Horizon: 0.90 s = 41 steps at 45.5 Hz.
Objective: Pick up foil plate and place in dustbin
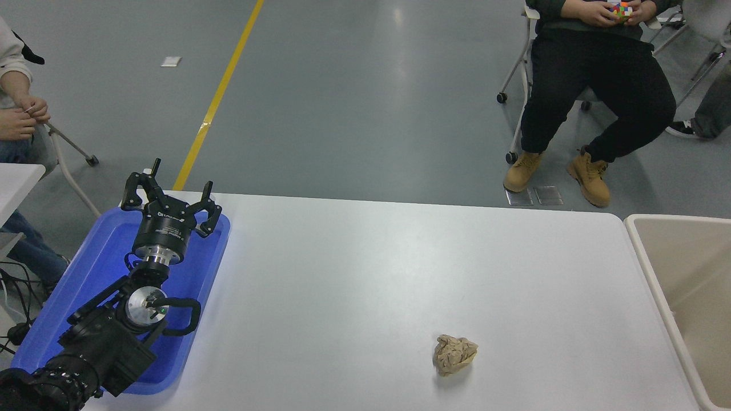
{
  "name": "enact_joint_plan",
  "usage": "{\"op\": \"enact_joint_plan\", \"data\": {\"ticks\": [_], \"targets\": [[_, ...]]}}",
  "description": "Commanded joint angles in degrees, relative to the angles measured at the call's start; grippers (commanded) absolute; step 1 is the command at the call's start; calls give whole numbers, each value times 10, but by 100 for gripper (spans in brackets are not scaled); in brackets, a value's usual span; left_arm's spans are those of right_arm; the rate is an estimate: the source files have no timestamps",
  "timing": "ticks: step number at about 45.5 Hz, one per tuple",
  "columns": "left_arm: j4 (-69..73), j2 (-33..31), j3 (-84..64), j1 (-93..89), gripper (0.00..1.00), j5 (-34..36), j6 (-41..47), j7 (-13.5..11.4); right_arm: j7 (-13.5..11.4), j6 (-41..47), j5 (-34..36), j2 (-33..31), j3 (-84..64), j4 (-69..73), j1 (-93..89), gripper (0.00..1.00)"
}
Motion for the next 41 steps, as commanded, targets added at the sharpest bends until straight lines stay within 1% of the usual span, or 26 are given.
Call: {"op": "enact_joint_plan", "data": {"ticks": [1, 4, 8, 13, 18, 27, 36, 41], "targets": [[0, 0, 0, 0, 100, 0, 0, 0, 1, 9, -6, -24, -103, 40, 177, 100], [0, 0, 0, 0, 100, 0, -1, 0, 2, 20, -19, -25, -173, 66, 257, 100], [0, 0, 0, 0, 100, 0, 0, 0, 2, 49, -43, -11, -268, 109, 376, 100], [0, 0, 0, 0, 100, 0, 0, 0, 1, 79, -53, 43, -324, 150, 470, 100], [0, 0, 0, 0, 100, 0, -1, 0, 0, 119, -53, 92, -337, 155, 518, 100], [0, 0, 0, 0, 100, 0, 0, 0, -1, 222, -53, 174, -338, 173, 578, 100], [0, 0, 0, 0, 100, 0, 0, 0, -1, 277, -57, 201, -342, 253, 650, 100], [0, 0, 0, 0, 100, 0, -1, 0, -3, 314, -78, 206, -374, 305, 695, 100]]}}
